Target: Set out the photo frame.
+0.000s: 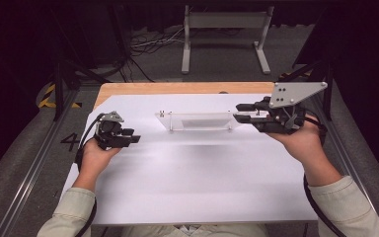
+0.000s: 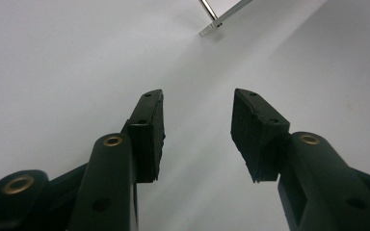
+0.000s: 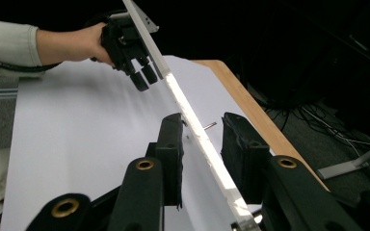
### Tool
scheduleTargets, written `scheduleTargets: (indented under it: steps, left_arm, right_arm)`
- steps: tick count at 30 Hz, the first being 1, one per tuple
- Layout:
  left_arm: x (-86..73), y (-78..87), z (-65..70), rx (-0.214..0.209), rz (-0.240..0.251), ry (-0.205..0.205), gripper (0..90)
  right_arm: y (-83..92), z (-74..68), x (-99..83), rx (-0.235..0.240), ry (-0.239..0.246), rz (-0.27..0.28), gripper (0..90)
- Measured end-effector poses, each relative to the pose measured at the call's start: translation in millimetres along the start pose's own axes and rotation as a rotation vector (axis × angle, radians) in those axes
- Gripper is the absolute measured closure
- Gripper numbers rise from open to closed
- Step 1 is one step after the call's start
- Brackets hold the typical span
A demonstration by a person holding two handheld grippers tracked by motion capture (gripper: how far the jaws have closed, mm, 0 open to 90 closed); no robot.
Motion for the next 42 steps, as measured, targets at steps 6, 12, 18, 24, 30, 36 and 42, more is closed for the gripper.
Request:
scheduleTargets:
  steps: [6,12,18,24,30,36,42]
  left_arm:
    - [0.3,-0.4,0.9,-0.002,0.003,0.004,55.5]
    - [0.8,1.0,0.8,-0.004,0.010,0.007,55.5]
    - [0.8,0.5,0.7,-0.006,0.008,0.003,55.5]
    - [1.0,-0.2,1.7,-0.008,0.008,0.003,55.4]
    - [1.0,0.3,1.3,-0.009,0.009,0.003,55.3]
    - [1.4,1.0,1.7,-0.013,0.014,0.009,55.3]
    - [1.1,0.5,1.4,-0.015,0.012,0.006,55.2]
  right_arm:
    - [-2.2,9.5,2.8,-0.012,-0.014,0.035,66.8]
    - [-3.3,18.5,5.4,-0.044,0.006,0.044,62.7]
    - [4.7,30.7,8.7,-0.078,-0.007,0.060,61.2]
    - [7.1,38.8,9.8,-0.092,-0.012,0.060,61.0]
    - [5.6,43.6,10.7,-0.106,-0.003,0.048,61.0]
    - [2.9,53.7,12.2,-0.129,0.001,0.036,60.5]
    - [0.2,64.0,12.7,-0.138,-0.015,0.039,59.6]
Point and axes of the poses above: each handheld gripper's, and its own axes: y roughly backward along the jaws, x roughly out of its top, z roughly to its right, the point moved 10 cm from there along -y, roughly forward along the jaws, and after that the axes turned 3 degrees about y, right-handed, at the moved point
